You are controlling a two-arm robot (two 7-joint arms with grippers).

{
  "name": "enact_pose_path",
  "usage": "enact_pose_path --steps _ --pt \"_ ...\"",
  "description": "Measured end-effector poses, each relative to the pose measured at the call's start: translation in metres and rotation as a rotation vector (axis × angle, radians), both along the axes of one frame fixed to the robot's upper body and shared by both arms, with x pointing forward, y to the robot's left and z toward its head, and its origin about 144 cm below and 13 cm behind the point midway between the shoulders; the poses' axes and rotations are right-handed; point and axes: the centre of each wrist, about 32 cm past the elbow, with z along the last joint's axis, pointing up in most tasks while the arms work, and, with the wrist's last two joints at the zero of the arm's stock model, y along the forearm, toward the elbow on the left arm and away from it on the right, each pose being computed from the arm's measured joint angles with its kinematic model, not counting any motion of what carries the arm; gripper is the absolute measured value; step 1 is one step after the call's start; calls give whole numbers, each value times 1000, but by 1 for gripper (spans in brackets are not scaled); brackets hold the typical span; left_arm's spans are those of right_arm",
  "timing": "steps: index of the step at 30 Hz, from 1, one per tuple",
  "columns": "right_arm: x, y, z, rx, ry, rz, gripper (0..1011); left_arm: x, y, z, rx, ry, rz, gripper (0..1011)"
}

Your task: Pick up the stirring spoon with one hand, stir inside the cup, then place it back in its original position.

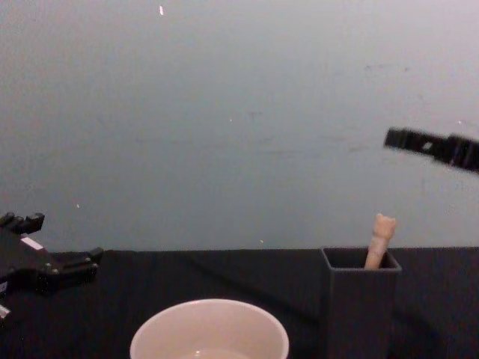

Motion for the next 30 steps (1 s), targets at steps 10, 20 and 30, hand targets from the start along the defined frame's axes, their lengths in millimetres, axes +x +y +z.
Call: enact_pose_path --steps 10,20,30 --pt "-7 10 -36 -220 -155 -294 1003 0 0 0 0 0 0 1001" --pt "-23 -2 -94 -435 -66 -325 1002 0 0 0 0 0 0 1001" --pt "-22 -2 -102 -470 -57 -311 1003 0 0 0 0 0 0 1001"
